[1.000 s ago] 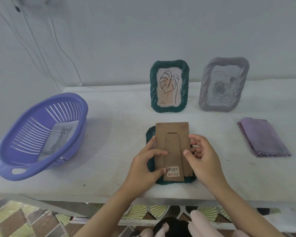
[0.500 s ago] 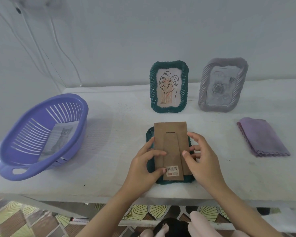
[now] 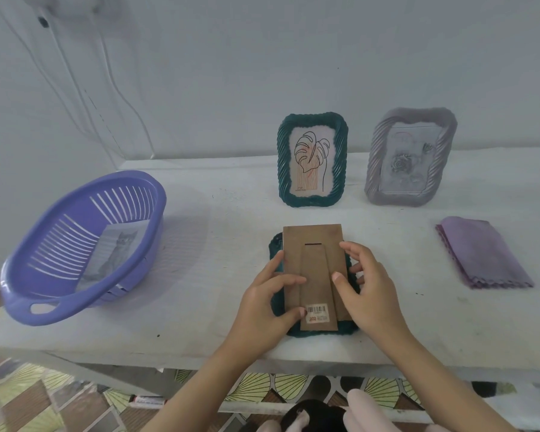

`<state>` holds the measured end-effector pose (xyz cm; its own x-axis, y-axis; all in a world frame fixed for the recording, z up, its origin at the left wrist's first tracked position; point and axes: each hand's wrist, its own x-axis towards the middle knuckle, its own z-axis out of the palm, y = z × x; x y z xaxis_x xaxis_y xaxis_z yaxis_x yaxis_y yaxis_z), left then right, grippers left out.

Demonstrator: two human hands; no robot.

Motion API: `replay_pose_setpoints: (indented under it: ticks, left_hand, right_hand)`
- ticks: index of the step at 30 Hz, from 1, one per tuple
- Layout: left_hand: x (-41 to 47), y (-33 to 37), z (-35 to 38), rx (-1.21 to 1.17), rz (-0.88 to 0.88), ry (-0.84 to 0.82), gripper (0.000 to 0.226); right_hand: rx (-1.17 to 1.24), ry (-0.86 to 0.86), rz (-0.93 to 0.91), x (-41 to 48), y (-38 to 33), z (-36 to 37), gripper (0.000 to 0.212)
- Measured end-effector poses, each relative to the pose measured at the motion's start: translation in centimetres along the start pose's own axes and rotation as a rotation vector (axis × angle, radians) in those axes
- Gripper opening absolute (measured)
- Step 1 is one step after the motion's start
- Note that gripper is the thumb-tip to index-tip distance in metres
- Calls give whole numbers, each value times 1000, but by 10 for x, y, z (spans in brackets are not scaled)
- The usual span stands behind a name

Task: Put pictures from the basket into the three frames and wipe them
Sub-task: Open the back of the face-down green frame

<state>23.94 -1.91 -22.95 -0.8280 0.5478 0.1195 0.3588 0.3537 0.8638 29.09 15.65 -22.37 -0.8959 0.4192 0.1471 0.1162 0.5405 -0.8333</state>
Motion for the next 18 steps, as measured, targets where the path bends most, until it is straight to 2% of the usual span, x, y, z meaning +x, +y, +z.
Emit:
replay_pose_setpoints:
  ticks: [10,18]
  left_hand:
    - [7,3,-10,53,-24,-34,51]
    - [17,9,-18,-87,-65,-83,57]
  right_hand:
    - [201,-49,61,8,0,-11,42]
    - [376,-93,123,15,-13,-20,40]
